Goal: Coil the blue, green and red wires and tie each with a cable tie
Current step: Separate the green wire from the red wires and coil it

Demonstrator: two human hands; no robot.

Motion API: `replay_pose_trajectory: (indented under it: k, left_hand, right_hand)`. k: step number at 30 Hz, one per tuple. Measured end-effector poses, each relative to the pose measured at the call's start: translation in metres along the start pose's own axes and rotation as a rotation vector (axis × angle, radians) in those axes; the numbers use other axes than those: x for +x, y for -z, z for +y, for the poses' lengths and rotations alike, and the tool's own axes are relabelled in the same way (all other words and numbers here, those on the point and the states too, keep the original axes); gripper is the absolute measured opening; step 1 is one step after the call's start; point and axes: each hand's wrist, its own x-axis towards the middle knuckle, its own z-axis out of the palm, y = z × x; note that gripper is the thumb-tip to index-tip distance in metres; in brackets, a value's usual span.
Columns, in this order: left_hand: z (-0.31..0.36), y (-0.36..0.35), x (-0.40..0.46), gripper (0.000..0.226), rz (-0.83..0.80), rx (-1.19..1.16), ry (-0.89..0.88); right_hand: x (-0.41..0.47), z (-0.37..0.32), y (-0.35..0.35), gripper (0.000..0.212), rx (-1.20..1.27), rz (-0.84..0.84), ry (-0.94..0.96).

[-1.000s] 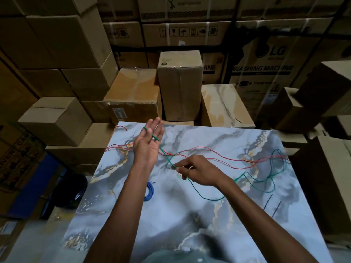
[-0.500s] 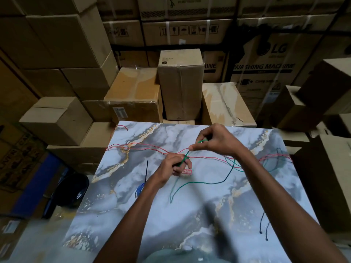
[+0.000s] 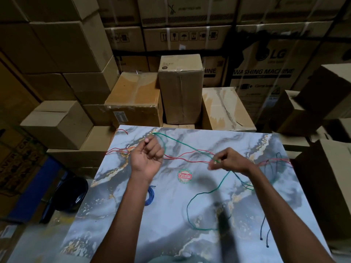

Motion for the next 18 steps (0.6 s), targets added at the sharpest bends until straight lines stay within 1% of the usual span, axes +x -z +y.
replay_pose_trajectory:
  k: [1, 2, 3, 4, 5, 6, 7, 8, 9, 10, 11, 12, 13, 15, 16, 17, 18]
  left_hand:
    - [0.007, 0.001, 0.000, 0.023, 0.050, 0.016, -0.050]
    - [0.014, 0.000, 0.001, 0.025, 0.106, 0.049, -0.096]
    - [0.021, -0.002, 0.001, 0.025, 0.152, 0.074, -0.136]
    - [0.026, -0.002, 0.002, 0.025, 0.182, 0.086, -0.171]
    - [0.031, -0.004, 0.003, 0.024, 0.188, 0.085, -0.197]
    - [0.034, -0.005, 0.004, 0.023, 0.194, 0.092, -0.212]
    - [0.034, -0.007, 0.006, 0.023, 0.208, 0.112, -0.213]
    - [0.031, -0.008, 0.007, 0.023, 0.232, 0.149, -0.198]
    - [0.025, -0.009, 0.008, 0.024, 0.251, 0.191, -0.170]
    - [0.019, -0.010, 0.009, 0.025, 0.264, 0.236, -0.135]
    - [0.011, -0.010, 0.009, 0.025, 0.263, 0.275, -0.093]
    - [0.004, -0.009, 0.010, 0.025, 0.257, 0.308, -0.049]
    - [-0.003, -0.009, 0.010, 0.024, 0.241, 0.336, -0.002]
    - [-0.012, -0.009, 0.011, 0.021, 0.218, 0.399, 0.086]
    - [-0.015, -0.011, 0.011, 0.020, 0.213, 0.427, 0.122]
    - [-0.018, -0.013, 0.011, 0.020, 0.212, 0.442, 0.151]
    - [-0.019, -0.014, 0.010, 0.019, 0.214, 0.438, 0.167]
  right_hand:
    - [0.001, 0.014, -0.001, 0.011, -0.213, 0.008, -0.040]
    - [0.003, 0.028, -0.002, 0.012, -0.415, 0.042, -0.083]
    - [0.005, 0.040, -0.004, 0.014, -0.562, 0.083, -0.111]
    - [0.006, 0.049, -0.006, 0.014, -0.641, 0.124, -0.127]
    - [0.006, 0.056, -0.009, 0.011, -0.677, 0.171, -0.140]
    - [0.007, 0.059, -0.011, 0.012, -0.710, 0.216, -0.164]
    - [0.009, 0.063, -0.013, 0.024, -0.769, 0.239, -0.212]
    - [0.012, 0.064, -0.014, 0.041, -0.844, 0.217, -0.286]
    - [0.014, 0.062, -0.017, 0.061, -0.898, 0.150, -0.365]
    - [0.017, 0.055, -0.020, 0.080, -0.914, 0.065, -0.403]
    - [0.020, 0.043, -0.024, 0.093, -0.884, 0.011, -0.367]
    - [0.023, 0.029, -0.029, 0.098, -0.802, 0.013, -0.268]
    - [0.024, 0.011, -0.034, 0.096, -0.675, 0.059, -0.137]
    - [0.025, -0.026, -0.048, 0.078, -0.399, 0.184, 0.142]
    - [0.026, -0.043, -0.054, 0.066, -0.321, 0.223, 0.250]
    - [0.026, -0.058, -0.060, 0.052, -0.253, 0.236, 0.315]
    - [0.027, -0.070, -0.063, 0.036, -0.174, 0.225, 0.337]
